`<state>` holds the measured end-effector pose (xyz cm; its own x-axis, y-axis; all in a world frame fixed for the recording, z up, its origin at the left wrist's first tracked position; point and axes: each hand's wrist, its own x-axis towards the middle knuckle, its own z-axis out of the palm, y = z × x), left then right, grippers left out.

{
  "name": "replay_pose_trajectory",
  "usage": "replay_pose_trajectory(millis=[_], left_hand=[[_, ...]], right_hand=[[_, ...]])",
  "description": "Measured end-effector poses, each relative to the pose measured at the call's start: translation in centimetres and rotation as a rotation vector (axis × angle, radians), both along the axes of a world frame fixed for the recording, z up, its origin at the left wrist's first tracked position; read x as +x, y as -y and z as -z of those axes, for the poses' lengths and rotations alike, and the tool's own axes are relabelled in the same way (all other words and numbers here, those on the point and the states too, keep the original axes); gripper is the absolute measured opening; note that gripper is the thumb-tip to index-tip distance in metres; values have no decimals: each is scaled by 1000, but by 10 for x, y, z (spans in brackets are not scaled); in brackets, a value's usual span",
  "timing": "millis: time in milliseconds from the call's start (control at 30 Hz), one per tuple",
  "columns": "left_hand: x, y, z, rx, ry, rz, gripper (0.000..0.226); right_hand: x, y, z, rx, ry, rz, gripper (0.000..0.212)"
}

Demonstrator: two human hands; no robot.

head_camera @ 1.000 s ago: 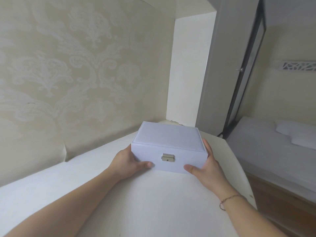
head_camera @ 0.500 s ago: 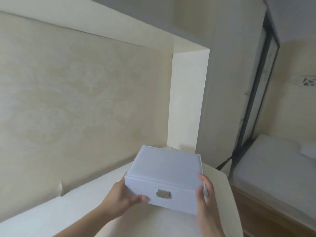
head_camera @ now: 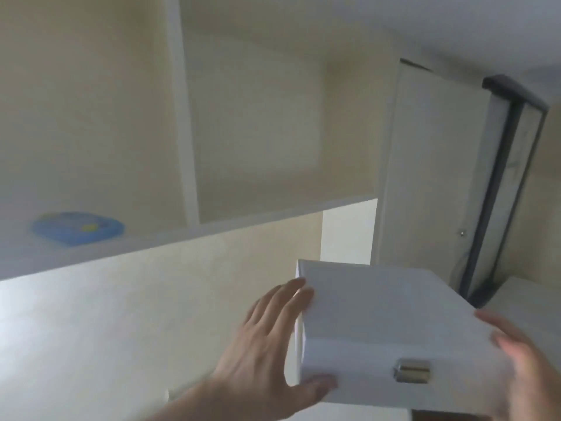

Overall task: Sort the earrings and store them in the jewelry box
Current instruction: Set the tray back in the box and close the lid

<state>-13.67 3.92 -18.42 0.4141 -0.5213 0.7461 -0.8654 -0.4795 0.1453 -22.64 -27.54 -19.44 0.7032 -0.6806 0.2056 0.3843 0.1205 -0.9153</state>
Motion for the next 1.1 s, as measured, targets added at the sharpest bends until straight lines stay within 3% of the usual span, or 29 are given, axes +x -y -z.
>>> replay_pose_trajectory(millis=[33, 67, 100, 167, 367, 533, 733, 800, 933, 1033, 1100], left_hand=[[-7, 4, -22, -30, 102, 35, 90], [-13, 7, -44, -52, 175, 64, 84], [-18, 8, -66, -74, 226, 83, 81], [-22, 7, -104, -108, 292, 72, 76], [8, -23, -166, -30, 514, -264, 69], [48, -52, -170, 182, 621, -465, 63], [66, -59, -166, 299, 716, -529, 51], [67, -55, -168, 327, 750, -554, 46], [65, -57, -166, 427, 741, -610, 54], [66, -57, -160, 459, 744, -673, 63], [68, -55, -157, 466, 758, -726, 62]], right_hand=[[3, 4, -19, -20, 11, -53, 31], [6, 4, -43, -23, -11, -34, 55], [9, -1, -65, -24, 8, -51, 53], [18, -15, -104, 5, 102, -63, 21], [95, -65, -184, 25, 104, -157, 24], [161, -101, -194, 2, 31, -284, 21], [201, -121, -186, -33, 25, -330, 21], [215, -122, -178, -181, 80, -228, 26], [227, -111, -153, -822, 139, 5, 62], [234, -98, -143, -1011, 255, -13, 83], [240, -95, -144, -1100, 221, -11, 88]])
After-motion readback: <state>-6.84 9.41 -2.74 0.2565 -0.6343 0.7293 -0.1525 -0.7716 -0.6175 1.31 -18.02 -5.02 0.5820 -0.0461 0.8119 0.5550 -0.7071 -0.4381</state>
